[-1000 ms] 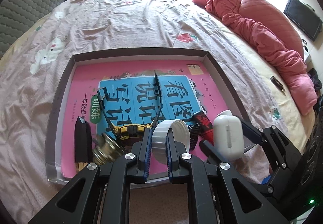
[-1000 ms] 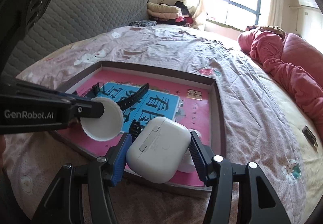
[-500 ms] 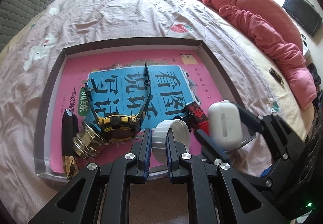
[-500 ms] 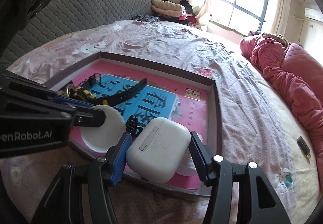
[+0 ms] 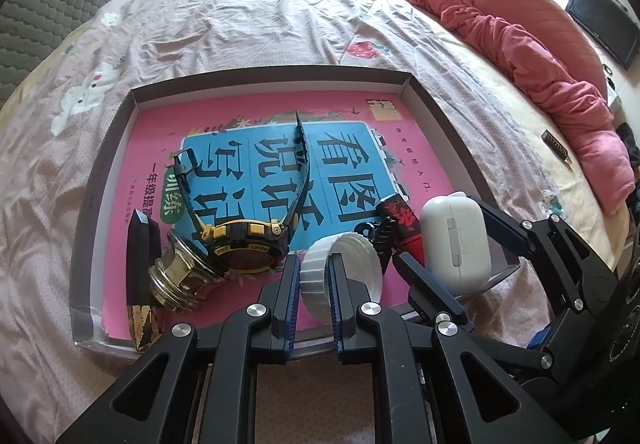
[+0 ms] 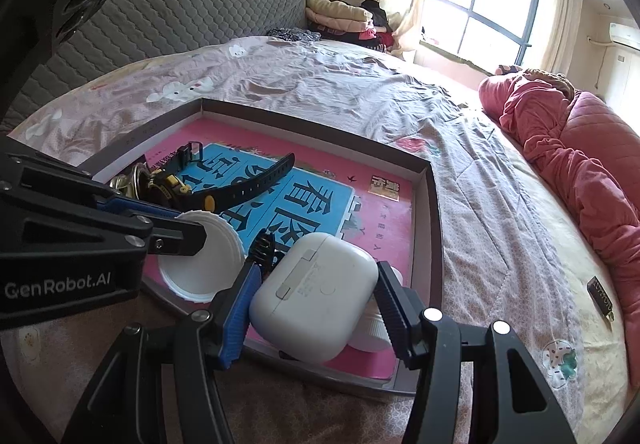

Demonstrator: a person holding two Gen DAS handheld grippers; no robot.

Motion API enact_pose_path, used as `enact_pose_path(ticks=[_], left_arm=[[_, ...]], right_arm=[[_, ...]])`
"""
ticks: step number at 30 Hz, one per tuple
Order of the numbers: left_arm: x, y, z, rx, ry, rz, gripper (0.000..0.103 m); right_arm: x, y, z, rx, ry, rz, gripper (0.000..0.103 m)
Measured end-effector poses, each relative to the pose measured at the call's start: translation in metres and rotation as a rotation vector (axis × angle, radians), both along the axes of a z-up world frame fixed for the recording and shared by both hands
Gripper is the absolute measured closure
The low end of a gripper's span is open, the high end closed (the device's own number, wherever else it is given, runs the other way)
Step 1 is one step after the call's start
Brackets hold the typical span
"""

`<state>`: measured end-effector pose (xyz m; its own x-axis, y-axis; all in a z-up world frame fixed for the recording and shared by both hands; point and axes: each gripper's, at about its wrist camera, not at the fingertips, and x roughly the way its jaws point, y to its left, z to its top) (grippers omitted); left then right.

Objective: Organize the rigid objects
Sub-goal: 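Lower the cap into the tray and open the left gripper while the right lowers the case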

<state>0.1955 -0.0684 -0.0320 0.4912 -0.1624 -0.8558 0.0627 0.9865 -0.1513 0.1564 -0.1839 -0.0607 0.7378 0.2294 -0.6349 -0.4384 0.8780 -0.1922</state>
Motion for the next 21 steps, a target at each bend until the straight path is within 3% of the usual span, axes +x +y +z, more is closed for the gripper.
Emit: enact_pose_path(ticks=[21], left_arm=[[0.002, 0.005, -0.012, -0.015, 0.052, 0.01, 0.086]], right_arm=[[-0.008, -0.004, 0.002, 0.016, -0.012, 0.004, 0.045]])
